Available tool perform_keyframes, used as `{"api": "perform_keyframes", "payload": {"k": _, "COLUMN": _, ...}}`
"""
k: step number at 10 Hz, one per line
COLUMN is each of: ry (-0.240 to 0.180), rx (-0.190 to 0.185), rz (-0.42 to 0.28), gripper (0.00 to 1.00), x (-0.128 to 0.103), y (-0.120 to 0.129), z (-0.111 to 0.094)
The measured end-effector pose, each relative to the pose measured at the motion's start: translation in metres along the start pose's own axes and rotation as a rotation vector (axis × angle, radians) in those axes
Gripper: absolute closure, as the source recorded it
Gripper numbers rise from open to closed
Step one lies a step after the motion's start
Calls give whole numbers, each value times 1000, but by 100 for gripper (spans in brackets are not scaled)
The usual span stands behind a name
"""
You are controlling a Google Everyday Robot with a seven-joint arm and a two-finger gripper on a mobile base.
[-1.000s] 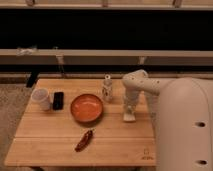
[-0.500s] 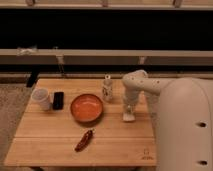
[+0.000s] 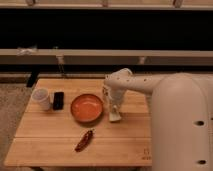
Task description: Wipe the white sponge on the table
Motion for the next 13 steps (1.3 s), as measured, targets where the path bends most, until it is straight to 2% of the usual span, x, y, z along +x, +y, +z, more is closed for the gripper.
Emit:
{"api": "perform_keyframes", "payload": {"k": 3, "ry": 15, "rx": 2, "rz": -22, "gripper": 100, "x": 26, "y": 3, "z": -5}}
{"api": "perform_keyframes", "payload": {"k": 5, "ry": 25, "rx": 15, "rz": 2, "gripper": 96, "x": 43, "y": -11, "z": -10}}
{"api": "perform_keyframes", "payload": {"k": 6, "ry": 30, "rx": 21, "rz": 28, "gripper": 84, "x": 54, "y": -24, "z": -15}}
{"api": "perform_keyframes", "payload": {"k": 10, "ry": 22, "rx": 21, "rz": 81, "gripper": 49, "x": 70, "y": -34, "z": -31}}
{"api": "perform_keyframes", "payload": {"k": 13, "ry": 21, "rx": 19, "rz": 79, "gripper": 49, "x": 69, "y": -32, "z": -31}}
